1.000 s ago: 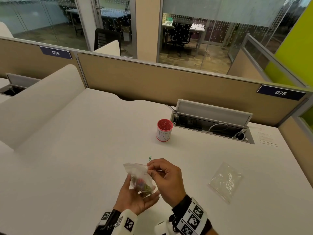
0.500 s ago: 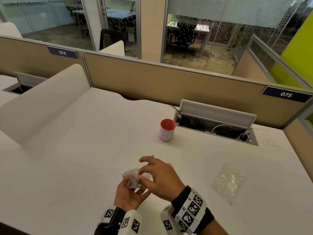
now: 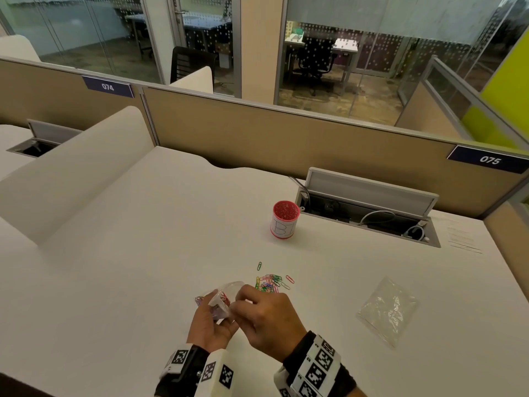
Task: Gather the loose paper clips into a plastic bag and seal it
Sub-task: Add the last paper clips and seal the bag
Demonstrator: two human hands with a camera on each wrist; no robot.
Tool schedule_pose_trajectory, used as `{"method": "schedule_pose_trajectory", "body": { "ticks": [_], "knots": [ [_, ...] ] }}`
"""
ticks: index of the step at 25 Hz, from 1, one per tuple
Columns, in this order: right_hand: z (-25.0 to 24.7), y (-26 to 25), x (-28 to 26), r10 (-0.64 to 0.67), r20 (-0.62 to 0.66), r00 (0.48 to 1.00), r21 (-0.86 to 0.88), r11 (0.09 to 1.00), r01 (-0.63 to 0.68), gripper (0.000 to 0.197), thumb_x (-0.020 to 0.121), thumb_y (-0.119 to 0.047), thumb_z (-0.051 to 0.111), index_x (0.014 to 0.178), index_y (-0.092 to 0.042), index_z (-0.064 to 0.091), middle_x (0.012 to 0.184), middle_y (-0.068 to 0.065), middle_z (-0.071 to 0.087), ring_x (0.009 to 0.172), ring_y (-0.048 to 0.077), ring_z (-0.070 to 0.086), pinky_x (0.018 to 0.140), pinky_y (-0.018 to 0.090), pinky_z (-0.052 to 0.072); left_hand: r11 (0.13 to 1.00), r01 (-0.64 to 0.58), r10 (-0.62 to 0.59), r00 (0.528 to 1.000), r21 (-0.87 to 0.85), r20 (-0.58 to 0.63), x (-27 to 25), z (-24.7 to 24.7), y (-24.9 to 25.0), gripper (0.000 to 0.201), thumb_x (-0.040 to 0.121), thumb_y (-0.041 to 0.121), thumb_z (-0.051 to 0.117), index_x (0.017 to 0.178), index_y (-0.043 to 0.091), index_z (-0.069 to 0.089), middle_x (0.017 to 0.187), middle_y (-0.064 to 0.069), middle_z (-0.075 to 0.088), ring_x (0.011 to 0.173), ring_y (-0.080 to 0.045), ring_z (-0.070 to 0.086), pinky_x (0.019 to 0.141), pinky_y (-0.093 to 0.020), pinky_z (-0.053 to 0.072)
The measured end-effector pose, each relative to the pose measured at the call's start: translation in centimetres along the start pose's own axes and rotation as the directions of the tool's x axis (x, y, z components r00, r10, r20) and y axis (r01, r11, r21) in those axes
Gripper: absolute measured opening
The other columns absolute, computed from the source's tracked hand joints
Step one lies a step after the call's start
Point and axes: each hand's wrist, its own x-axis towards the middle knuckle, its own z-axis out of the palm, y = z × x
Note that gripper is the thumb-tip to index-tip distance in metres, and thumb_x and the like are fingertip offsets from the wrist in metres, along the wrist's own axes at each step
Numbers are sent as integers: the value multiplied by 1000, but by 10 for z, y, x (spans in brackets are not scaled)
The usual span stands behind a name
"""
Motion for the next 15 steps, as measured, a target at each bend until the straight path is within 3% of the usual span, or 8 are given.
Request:
{"method": "schedule_pose_trajectory", "body": {
  "ticks": [2, 4, 6, 8, 10, 12, 15],
  "knots": [
    [-1, 5, -3, 72, 59, 996, 54, 996, -75, 7, 85, -28, 59, 86, -21, 61, 103, -8, 62, 58, 18, 59, 46, 24, 45, 1000, -1, 1, 1000, 10, -12, 0, 2, 0, 10, 91, 15, 52, 87, 8, 59, 63, -11, 67, 51, -21, 66, 42, -27, 53],
    [-2, 8, -5, 98, 140, 985, 36, 994, -104, 16, 86, -33, 53, 84, -19, 60, 115, -7, 63, 64, 20, 62, 54, 27, 47, 999, -1, 2, 1000, 34, -21, -1, 4, 1, 13, 91, 17, 54, 86, 7, 59, 68, -12, 65, 62, -26, 63, 45, -31, 54],
    [-4, 9, -5, 135, 196, 971, 44, 988, -146, 28, 89, -37, 42, 86, -17, 61, 105, -1, 68, 71, 25, 63, 60, 32, 47, 999, 14, -13, 999, 51, -31, 1, 1, 1, 14, 91, 19, 54, 85, 7, 58, 73, -14, 64, 71, -27, 59, 49, -35, 57],
    [-4, 12, -5, 189, 245, 951, 34, 979, -203, 31, 91, -34, 32, 101, -21, 59, 90, 7, 70, 74, 29, 61, 63, 37, 47, 997, 29, -27, 999, 72, -35, 4, -2, 0, 14, 90, 21, 54, 88, 8, 58, 82, -15, 63, 76, -28, 59, 55, -37, 57],
    [-3, 18, -4, 219, 264, 939, -6, 974, -225, 37, 89, -24, 35, 121, -30, 52, 89, 10, 72, 78, 33, 62, 65, 38, 49, 996, 35, -33, 999, 82, -34, 3, -3, -2, 13, 90, 21, 54, 89, 9, 58, 87, -16, 61, 78, -29, 59, 61, -40, 56],
    [0, 22, 0, 226, 259, 939, -46, 974, -222, 43, 89, -19, 41, 128, -35, 47, 86, 11, 72, 77, 35, 64, 64, 36, 47, 996, 39, -36, 998, 79, -43, 2, -4, -4, 12, 91, 20, 54, 89, 9, 56, 91, -18, 58, 81, -32, 57, 71, -45, 54],
    [0, 19, 6, 255, 211, 944, -84, 966, -243, 43, 90, -32, 55, 131, -36, 44, 84, 6, 72, 78, 31, 65, 63, 32, 42, 995, 78, -75, 996, 60, -58, 3, -7, -6, 14, 91, 21, 56, 94, 8, 55, 100, -19, 55, 85, -36, 57, 70, -52, 53]
  ]
}}
